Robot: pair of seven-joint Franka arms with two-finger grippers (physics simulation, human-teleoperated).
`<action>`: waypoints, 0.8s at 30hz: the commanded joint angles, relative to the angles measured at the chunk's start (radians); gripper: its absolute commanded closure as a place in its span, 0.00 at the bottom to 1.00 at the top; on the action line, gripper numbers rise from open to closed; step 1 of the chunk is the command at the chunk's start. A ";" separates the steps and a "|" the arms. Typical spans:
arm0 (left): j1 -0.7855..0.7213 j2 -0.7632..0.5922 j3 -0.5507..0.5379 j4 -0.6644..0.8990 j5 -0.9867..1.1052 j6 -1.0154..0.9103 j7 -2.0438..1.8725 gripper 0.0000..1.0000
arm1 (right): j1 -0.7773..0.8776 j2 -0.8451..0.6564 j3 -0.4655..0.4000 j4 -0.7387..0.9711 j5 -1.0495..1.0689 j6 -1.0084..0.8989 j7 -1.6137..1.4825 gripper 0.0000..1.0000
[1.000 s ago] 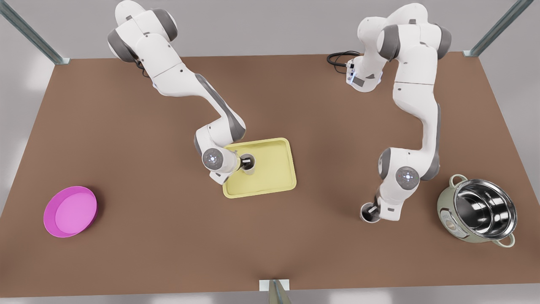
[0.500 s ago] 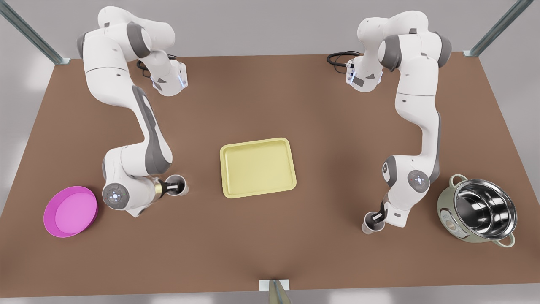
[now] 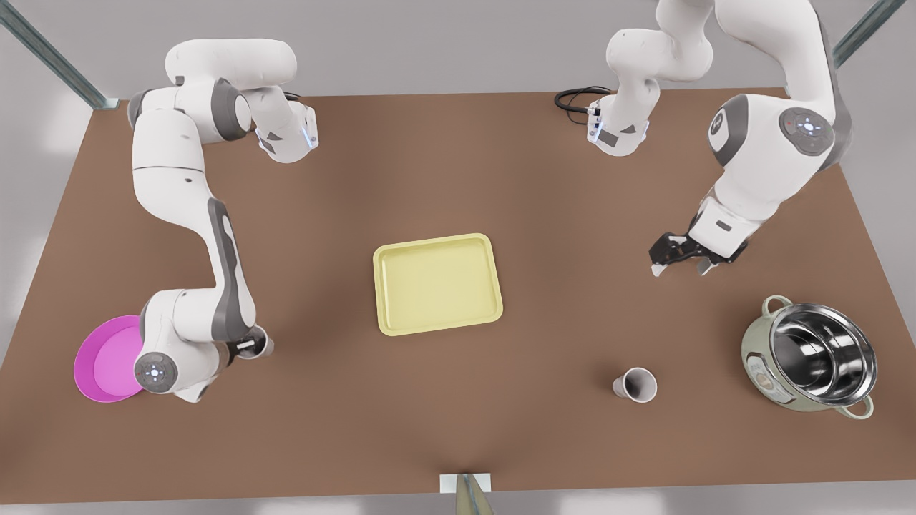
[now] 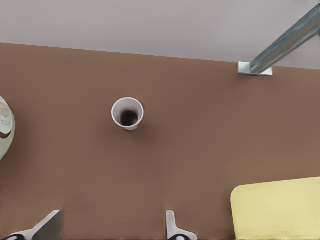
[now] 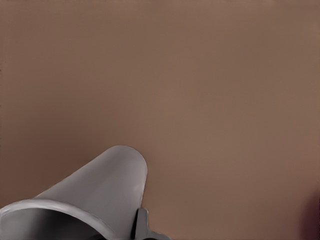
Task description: Use the left arm to pick up the white IKEA cup from the tray and place it on the middle-left position; use the right arm to pick up the white IKEA cup from the tray and place it on the middle-right position
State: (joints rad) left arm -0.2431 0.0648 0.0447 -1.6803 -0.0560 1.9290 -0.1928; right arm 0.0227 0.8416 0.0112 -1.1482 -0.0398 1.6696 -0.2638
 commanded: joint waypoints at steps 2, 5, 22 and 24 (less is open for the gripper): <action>0.048 0.119 0.003 0.188 0.010 -0.326 0.185 0.00 | -0.010 0.001 0.010 0.001 0.012 0.078 -0.331 1.00; 0.048 0.118 0.006 0.175 0.015 -0.326 0.191 0.00 | -0.015 -0.002 0.027 0.001 0.018 0.160 -0.377 1.00; 0.039 0.105 -0.002 0.183 0.008 -0.312 0.179 0.00 | -0.012 0.065 0.029 -0.004 0.011 0.309 -0.426 0.66; 0.039 0.107 0.000 0.183 0.008 -0.311 0.179 0.00 | -0.012 0.065 0.029 -0.004 0.011 0.308 -0.426 0.62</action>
State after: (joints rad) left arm -0.2039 0.1716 0.0440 -1.4978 -0.0470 1.6188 -0.0592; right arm 0.0105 0.9083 0.0399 -1.1522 -0.0265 1.9572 -0.5818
